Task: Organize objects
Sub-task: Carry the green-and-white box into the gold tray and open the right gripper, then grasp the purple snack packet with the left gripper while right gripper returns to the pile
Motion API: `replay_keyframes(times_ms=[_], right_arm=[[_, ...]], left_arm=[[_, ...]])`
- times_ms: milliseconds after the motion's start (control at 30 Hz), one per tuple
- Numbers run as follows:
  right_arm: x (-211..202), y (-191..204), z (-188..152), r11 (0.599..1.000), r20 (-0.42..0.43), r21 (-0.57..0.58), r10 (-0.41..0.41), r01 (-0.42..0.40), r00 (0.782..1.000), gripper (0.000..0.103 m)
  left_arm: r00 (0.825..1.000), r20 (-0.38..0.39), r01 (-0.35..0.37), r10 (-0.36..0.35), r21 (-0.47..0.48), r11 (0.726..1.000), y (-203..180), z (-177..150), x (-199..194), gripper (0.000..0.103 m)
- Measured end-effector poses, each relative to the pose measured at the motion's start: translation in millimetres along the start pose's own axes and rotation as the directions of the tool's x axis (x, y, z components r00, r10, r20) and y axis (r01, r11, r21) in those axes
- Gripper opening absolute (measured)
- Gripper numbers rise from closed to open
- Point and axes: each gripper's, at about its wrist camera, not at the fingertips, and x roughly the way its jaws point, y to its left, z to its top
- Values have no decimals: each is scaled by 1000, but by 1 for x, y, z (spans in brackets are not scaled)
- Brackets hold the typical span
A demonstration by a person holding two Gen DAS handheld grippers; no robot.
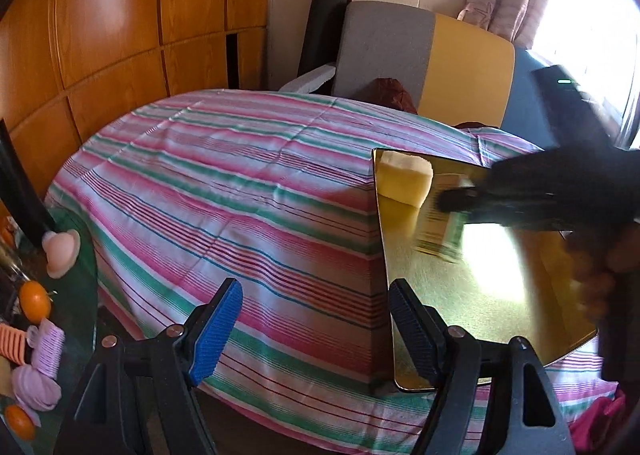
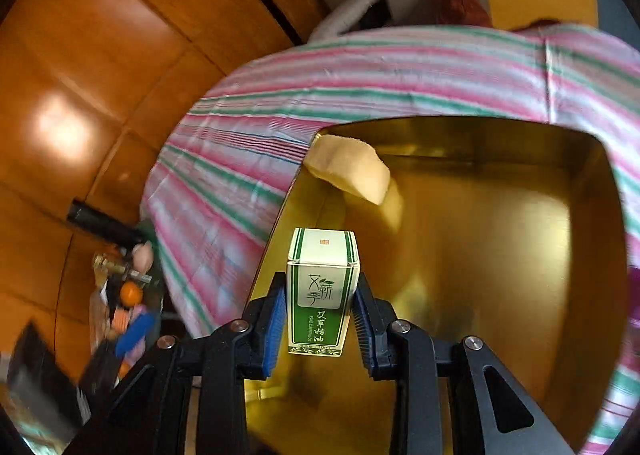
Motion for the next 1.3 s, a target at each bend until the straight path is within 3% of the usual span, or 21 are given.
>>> replay_keyframes(times_ms=[167,333,467,567,667,767,900,1000,1067,1200,1300], right_arm=[[42,-5,21,996,-44,85,5,-1,999,39],[43,-7,23,994,-3,93,57,-56,998,65],[13,-6,12,1000,44,-13,4,-3,999,70],[-15,-3,-3,992,97,-113,-43,54,994,81],[-50,-9,-26,971,157,-200,-102,133,982,90],[-88,-31,-44,957,213,-209,-156,201,965,94],[-146,-87,-63,954,284,-97,-246,284,926,96],[-192,-137,-75,933,335,38,-350,358,875,98],[-223,-172,-84,909,362,140,-417,393,834,100],[-265,-237,-107,832,389,340,-548,438,740,102],[-276,-276,-130,799,398,450,-579,399,711,102]], left_arm=[[1000,-26,10,-10,-8,1000,2,-2,7,77],[999,-32,13,-12,2,1000,-1,-4,9,77],[999,-22,40,-40,16,999,-5,-4,7,77],[997,-53,52,-50,27,998,-12,-6,9,77],[995,-71,78,-75,33,996,-18,-7,8,77],[993,-72,100,-96,64,993,-30,-8,5,77],[990,-70,135,-126,137,981,-60,-6,-2,77],[976,-77,215,-203,216,952,-96,-1,-10,77],[965,-87,263,-248,298,918,-125,2,-15,77],[940,-80,328,-332,485,810,-198,5,-28,77],[918,-112,377,-381,544,749,-244,13,-29,77]])
